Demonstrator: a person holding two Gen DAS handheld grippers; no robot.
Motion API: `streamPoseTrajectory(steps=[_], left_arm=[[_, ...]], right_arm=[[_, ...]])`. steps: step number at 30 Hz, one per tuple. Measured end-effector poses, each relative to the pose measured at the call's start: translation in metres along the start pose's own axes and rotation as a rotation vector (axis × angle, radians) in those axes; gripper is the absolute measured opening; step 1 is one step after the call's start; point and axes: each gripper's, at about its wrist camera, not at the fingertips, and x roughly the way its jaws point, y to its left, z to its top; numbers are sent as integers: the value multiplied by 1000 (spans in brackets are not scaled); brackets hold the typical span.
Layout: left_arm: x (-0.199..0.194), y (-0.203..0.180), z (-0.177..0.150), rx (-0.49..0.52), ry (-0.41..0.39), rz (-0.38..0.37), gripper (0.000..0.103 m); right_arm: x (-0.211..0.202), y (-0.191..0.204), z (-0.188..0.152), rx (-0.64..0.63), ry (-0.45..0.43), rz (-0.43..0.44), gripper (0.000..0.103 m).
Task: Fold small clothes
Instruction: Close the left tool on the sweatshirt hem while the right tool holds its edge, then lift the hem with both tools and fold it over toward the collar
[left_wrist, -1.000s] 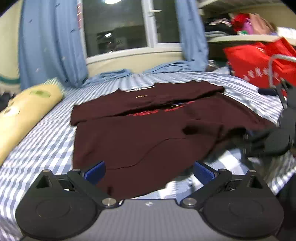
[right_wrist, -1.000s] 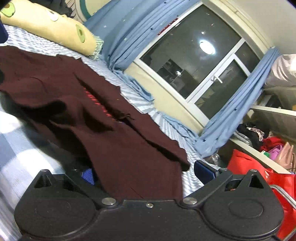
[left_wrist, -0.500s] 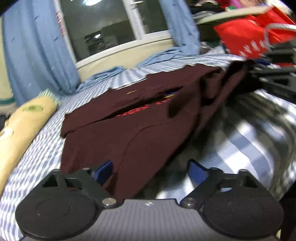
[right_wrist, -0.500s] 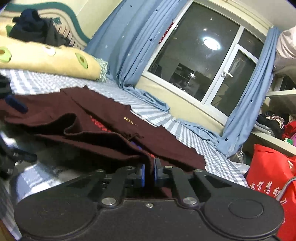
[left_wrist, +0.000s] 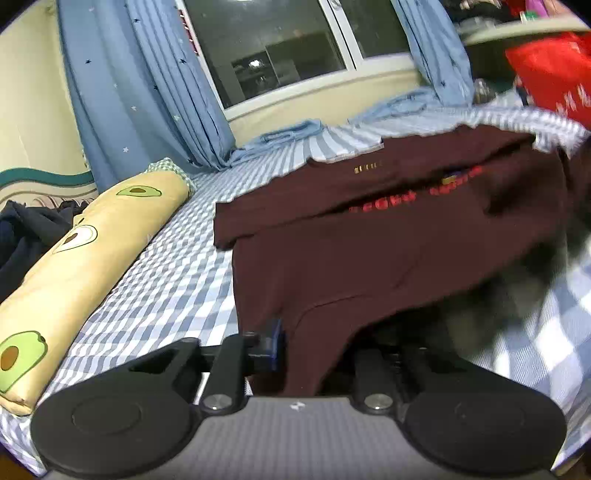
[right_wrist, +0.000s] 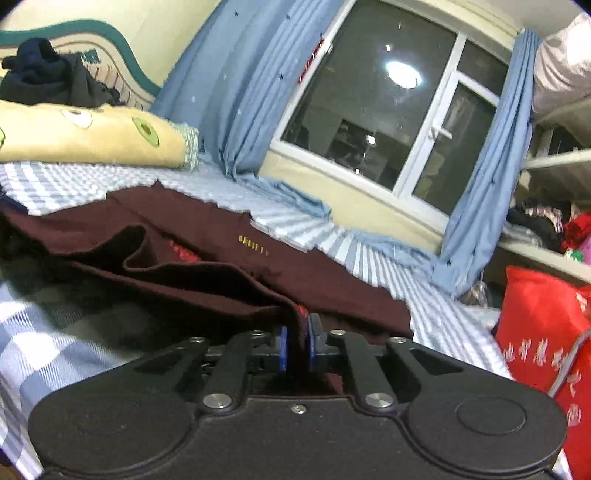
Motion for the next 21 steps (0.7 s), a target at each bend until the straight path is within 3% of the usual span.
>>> streamPoseTrajectory(steps=[2,4,10,11,13,21], left_arm=[[-4,3,2,-19,-31,9,12],[-6,8,6,-52,-55,15,10],[-19,18,14,-141,-158,23,5],[-22,18,14,-155,-182,27,5],[-31,18,14,-179,-226,33,4],[-80,35,13,-317,-354,32,4]], right_arm=[[-1,9,-14,-10,47,-8,23],[-1,18,-29,-50,96,-25,37],[6,17,-65,-117,173,-170,38],[6,11,-67,-98,167,-194,36],[3,-1,-70,-56,142,-203,7],[-51,-26,-44,26,-98,-273,3]])
